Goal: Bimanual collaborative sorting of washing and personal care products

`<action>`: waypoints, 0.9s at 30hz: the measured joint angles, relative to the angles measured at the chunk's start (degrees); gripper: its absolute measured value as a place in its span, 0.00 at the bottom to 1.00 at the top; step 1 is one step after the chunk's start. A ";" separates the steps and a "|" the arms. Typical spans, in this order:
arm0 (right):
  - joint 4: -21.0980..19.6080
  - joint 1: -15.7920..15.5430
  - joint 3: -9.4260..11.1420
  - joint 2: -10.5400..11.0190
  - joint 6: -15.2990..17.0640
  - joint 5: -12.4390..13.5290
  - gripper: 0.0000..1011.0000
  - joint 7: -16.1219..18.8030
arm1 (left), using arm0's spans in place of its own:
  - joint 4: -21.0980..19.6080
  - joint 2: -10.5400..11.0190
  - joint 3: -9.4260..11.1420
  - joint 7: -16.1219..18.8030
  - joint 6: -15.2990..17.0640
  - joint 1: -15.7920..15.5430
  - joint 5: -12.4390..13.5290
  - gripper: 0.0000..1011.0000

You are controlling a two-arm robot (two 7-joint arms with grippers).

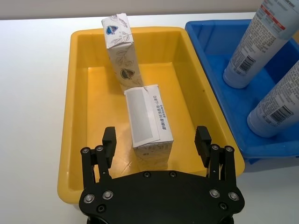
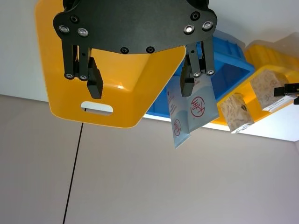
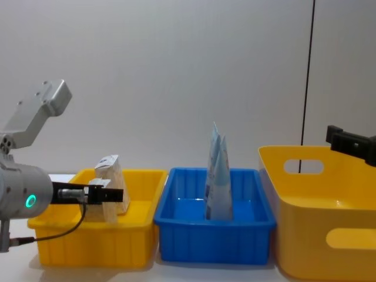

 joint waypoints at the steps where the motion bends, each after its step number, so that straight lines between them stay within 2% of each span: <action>1: 0.00 0.00 0.00 0.00 0.00 0.00 0.99 0.00 | 0.24 -0.08 -0.01 -0.11 -0.04 -0.10 0.03 0.99; 21: 0.00 0.00 0.00 0.00 0.00 0.00 0.99 0.00 | 4.22 -1.33 -0.74 -1.14 -0.68 -1.73 0.39 0.99; 27: 0.00 0.00 0.00 0.00 0.00 0.00 0.99 0.00 | 5.47 -1.86 -1.07 -1.31 -1.20 -2.25 0.50 0.87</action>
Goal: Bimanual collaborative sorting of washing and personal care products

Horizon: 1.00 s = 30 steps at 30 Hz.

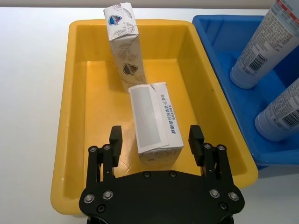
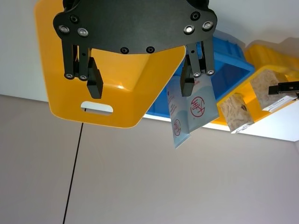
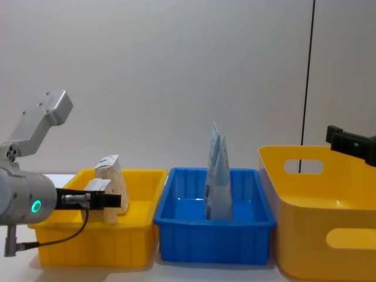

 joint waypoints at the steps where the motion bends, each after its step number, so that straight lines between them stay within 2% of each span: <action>1: 0.00 0.00 0.00 0.00 0.00 0.00 0.99 0.00 | 0.16 -0.07 -0.03 -0.02 -0.09 -0.07 0.02 0.83; 14: 0.00 0.00 0.00 0.00 0.00 0.00 0.99 0.00 | 1.79 -0.79 -0.43 -0.30 -1.06 -0.77 0.27 0.43; 30: 0.00 0.00 0.00 0.00 0.00 0.00 0.99 0.00 | 1.57 -0.97 -0.69 -0.49 -1.65 -0.65 0.55 0.42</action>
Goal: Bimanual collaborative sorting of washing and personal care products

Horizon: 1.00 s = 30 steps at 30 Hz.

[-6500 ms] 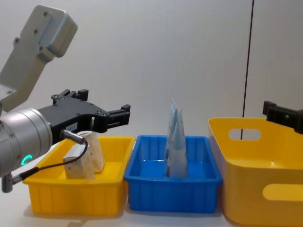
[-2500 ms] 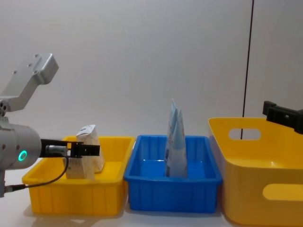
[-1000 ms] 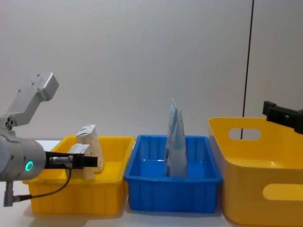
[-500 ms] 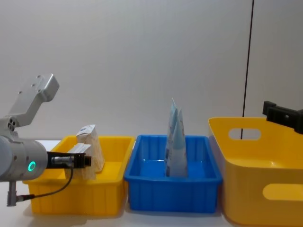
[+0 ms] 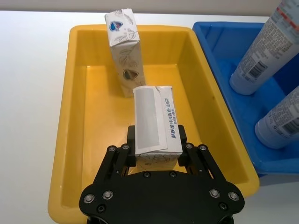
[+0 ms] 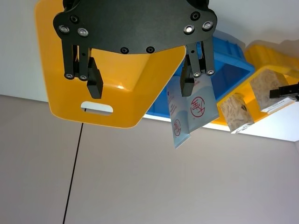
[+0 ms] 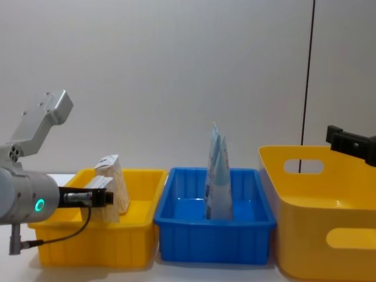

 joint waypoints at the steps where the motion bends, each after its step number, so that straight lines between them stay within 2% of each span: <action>1: 0.00 0.00 0.00 0.00 0.00 0.00 0.99 0.00 | -0.19 0.02 -0.01 -0.03 -0.09 0.07 0.03 0.42; 12: 0.00 0.00 0.00 0.00 0.00 0.00 0.99 0.00 | -5.51 1.98 -0.05 -2.09 -1.91 1.81 0.82 0.42; 18: 0.00 0.00 0.00 0.00 0.00 0.00 0.99 0.00 | -10.28 4.71 -0.03 -5.11 -3.49 3.24 1.29 0.42; 20: 0.00 0.00 0.00 0.00 0.00 0.00 0.99 0.00 | -10.73 5.04 -0.02 -5.49 -3.67 3.36 1.31 0.42; 30: 0.00 0.00 0.00 0.00 0.00 0.00 0.99 0.00 | -15.69 10.02 0.44 -12.68 -6.31 4.33 0.97 0.42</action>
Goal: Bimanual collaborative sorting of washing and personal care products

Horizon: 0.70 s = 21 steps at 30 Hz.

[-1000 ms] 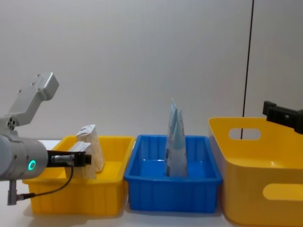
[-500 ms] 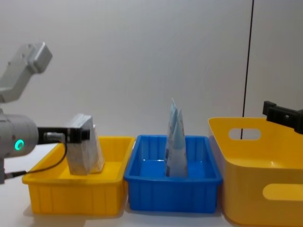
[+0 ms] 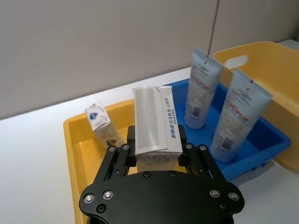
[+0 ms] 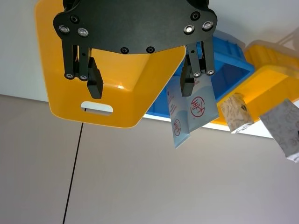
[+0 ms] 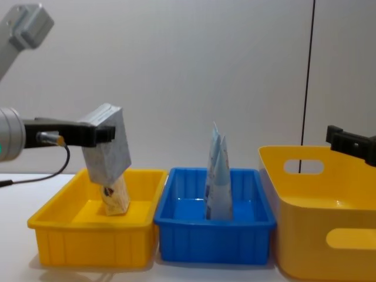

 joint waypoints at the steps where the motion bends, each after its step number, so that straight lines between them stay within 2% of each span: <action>1: 0.00 0.00 0.00 0.00 0.00 0.00 0.99 0.00 | -0.28 0.43 0.05 -0.77 -0.24 0.02 -0.13 0.42; 12: 0.00 0.00 0.00 0.00 0.00 0.00 0.99 0.00 | -3.17 5.67 0.81 -9.68 -2.67 -0.49 -2.11 0.42; 16: 0.00 0.00 0.00 0.00 0.00 0.00 0.99 0.00 | -3.62 6.85 1.04 -12.06 -3.23 -0.85 -2.75 0.42; 21: 0.00 0.00 0.00 0.00 0.00 0.00 0.99 0.00 | -4.16 9.03 1.66 -17.11 -4.43 -1.80 -4.18 0.42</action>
